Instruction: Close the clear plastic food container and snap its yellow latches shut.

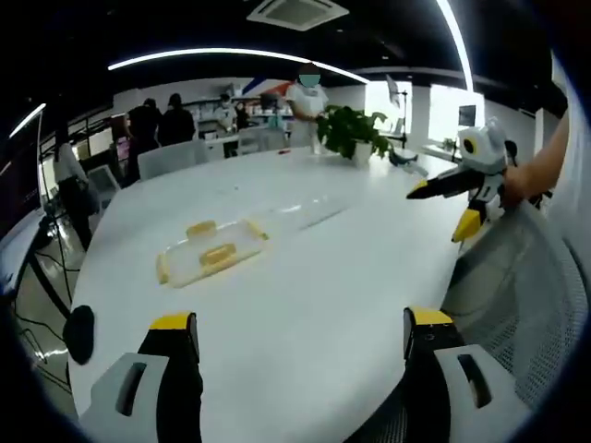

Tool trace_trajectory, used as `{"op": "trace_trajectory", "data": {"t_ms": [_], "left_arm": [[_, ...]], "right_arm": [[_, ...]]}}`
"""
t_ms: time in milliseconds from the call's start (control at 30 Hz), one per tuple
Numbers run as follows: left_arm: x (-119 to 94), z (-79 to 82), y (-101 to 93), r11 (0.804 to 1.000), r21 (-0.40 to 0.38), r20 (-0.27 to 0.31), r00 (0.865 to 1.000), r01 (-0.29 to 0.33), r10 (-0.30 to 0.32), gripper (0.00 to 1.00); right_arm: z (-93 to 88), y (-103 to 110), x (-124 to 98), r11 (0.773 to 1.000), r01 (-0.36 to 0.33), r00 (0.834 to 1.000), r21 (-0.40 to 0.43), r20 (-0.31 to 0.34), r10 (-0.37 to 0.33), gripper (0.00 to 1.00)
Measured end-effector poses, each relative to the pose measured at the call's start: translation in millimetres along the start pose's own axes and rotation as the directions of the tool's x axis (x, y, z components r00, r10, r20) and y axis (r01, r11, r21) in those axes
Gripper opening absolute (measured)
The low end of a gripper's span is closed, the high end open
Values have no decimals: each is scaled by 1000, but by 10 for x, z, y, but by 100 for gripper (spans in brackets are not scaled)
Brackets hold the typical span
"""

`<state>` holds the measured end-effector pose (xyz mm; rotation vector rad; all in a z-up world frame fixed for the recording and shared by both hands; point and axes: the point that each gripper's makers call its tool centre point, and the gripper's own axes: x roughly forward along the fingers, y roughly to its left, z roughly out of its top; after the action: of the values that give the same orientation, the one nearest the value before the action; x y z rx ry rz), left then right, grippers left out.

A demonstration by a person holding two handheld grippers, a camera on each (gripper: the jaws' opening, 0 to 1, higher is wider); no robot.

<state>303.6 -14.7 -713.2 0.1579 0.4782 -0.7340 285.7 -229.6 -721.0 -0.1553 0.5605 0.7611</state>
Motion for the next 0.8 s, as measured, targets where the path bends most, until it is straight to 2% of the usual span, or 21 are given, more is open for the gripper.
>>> {"op": "trace_trajectory", "data": {"t_ms": [667, 800], "left_arm": [[-8, -8, -12, 1000, 12, -3, 1000, 4, -4, 89], [1, -46, 4, 1000, 17, -22, 1000, -5, 6, 89]], "right_arm": [[-18, -4, -2, 1000, 4, 1000, -1, -8, -4, 93], [-31, -1, 3, 1000, 1, 1000, 2, -14, -1, 93]]}}
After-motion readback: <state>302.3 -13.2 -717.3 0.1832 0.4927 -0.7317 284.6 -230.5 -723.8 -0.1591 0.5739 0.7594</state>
